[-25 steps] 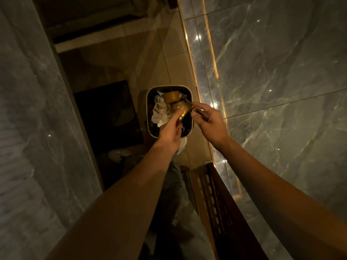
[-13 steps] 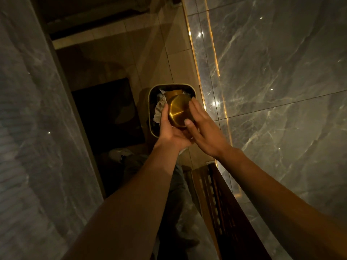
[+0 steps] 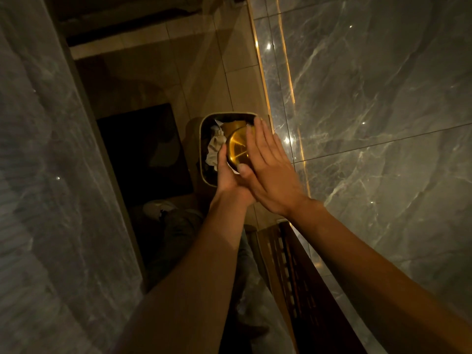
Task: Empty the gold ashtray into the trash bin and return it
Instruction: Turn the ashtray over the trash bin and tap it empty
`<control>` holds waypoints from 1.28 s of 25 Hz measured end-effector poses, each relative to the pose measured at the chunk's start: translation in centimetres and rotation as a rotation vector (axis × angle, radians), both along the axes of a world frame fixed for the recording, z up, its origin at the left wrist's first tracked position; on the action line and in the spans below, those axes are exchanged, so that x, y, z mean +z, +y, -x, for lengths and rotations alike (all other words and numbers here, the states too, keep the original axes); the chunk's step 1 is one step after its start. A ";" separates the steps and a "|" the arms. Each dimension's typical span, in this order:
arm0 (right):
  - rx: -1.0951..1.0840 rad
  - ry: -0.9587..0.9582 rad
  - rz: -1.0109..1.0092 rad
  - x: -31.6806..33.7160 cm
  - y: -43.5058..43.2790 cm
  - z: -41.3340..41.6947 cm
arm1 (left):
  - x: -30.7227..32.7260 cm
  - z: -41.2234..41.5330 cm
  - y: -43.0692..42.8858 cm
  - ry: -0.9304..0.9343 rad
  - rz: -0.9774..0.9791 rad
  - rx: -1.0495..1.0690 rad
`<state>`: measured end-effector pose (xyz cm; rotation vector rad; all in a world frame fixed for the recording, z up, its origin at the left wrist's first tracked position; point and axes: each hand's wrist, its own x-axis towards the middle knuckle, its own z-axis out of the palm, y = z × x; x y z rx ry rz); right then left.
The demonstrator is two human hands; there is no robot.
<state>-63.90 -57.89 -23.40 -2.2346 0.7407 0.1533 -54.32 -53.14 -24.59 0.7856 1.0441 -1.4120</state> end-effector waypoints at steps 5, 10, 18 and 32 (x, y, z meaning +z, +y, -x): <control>0.036 0.053 -0.025 0.2 0.5 -0.3 | -0.2 0.5 0.8 -0.007 -0.007 -0.012; 0.050 0.158 -0.052 0.8 0.3 -0.6 | -0.7 0.5 0.8 -0.052 0.034 -0.048; 0.092 0.186 -0.171 1.3 0.7 -0.6 | -1.0 1.2 1.0 -0.043 0.066 0.027; 0.095 0.171 -0.223 0.9 0.7 -0.3 | -0.7 0.7 0.5 -0.019 0.040 0.042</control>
